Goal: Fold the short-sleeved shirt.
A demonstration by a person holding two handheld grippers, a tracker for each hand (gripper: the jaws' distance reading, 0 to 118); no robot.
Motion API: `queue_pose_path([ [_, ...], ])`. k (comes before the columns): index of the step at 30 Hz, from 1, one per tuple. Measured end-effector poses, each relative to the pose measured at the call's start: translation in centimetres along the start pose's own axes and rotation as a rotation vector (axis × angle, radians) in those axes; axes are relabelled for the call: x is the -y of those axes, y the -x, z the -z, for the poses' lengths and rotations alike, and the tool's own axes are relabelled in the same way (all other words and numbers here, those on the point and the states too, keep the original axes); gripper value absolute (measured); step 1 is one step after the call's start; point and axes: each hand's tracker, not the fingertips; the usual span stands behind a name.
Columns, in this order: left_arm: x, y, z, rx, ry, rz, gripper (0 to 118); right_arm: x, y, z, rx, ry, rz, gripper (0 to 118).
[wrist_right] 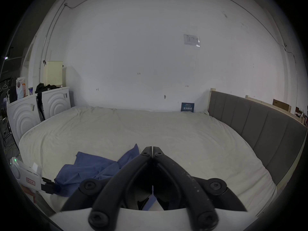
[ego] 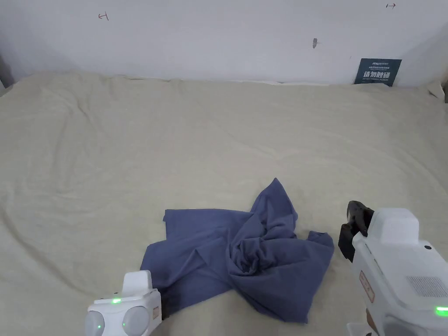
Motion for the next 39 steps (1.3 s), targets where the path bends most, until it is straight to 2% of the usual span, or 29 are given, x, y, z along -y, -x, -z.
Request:
queue_pose_path([
  [1, -0.2, 0.1, 0.0, 0.043, -0.002, -0.011, 3, 0.1, -0.2, 0.4, 0.003, 0.018, 0.003, 2],
  [3, -0.5, 1.4, 0.5, 0.061, -0.006, -0.057, 3, 0.5, -0.7, 1.7, 0.008, 0.09, 0.021, 9],
  [6, -1.1, 2.2, -1.8, 0.126, -0.077, -0.099, 3, 1.1, -1.5, 4.8, -0.004, 0.227, 0.039, 55],
  [7, -1.4, 2.4, -2.4, 0.138, -0.094, -0.096, 3, 1.4, -1.8, 5.9, -0.008, 0.262, 0.046, 75],
  [9, -2.0, 2.7, -3.8, 0.17, -0.135, -0.087, 3, 2.4, -2.4, 9.0, -0.004, 0.358, 0.066, 95],
  [10, -2.2, 2.7, -3.8, 0.185, -0.148, -0.088, 3, 2.9, -2.7, 10.3, -0.001, 0.394, 0.075, 102],
  [11, -2.5, 2.8, -4.2, 0.19, -0.157, -0.084, 3, 3.4, -3.1, 11.9, -0.018, 0.443, 0.093, 102],
  [16, -3.4, 2.9, -4.4, 0.231, -0.195, -0.061, 3, 6.6, -4.3, 18.7, -0.039, 0.646, 0.142, 101],
  [17, -3.5, 2.8, -4.3, 0.226, -0.192, -0.052, 3, 7.4, -4.4, 20.0, -0.039, 0.683, 0.154, 98],
  [19, -3.5, 2.8, -3.8, 0.222, -0.189, -0.044, 3, 8.5, -4.3, 21.5, -0.034, 0.744, 0.157, 79],
  [21, -3.5, 3.1, -3.6, 0.227, -0.184, -0.046, 3, 9.0, -3.4, 21.6, -0.07, 0.776, 0.143, 63],
  [23, -3.5, 3.1, -3.4, 0.233, -0.179, -0.052, 3, 9.2, -3.1, 21.4, -0.133, 0.772, 0.177, 23],
  [24, -3.4, 3.3, -3.4, 0.235, -0.178, -0.054, 3, 9.0, -3.3, 21.0, -0.155, 0.757, 0.209, 17],
  [25, -3.4, 3.5, -3.5, 0.24, -0.181, -0.06, 3, 8.7, -3.1, 20.7, -0.139, 0.753, 0.189, 11],
  [27, -3.4, 3.4, -3.9, 0.256, -0.183, -0.074, 3, 7.6, -2.5, 19.7, -0.13, 0.707, 0.102, 10],
  [28, -3.5, 3.5, -3.9, 0.264, -0.184, -0.08, 3, 6.8, -2.2, 18.8, -0.13, 0.685, 0.083, 10],
  [34, -6.6, 3.5, -5.8, 0.304, -0.233, -0.116, 3, 0.6, -4.3, 15.2, -0.125, 0.517, 0.076, 10],
  [39, -13.6, 3.9, -8.3, 0.308, -0.365, -0.095, 3, -7.1, -6.5, 13.5, -0.097, 0.358, 0.055, 10],
])
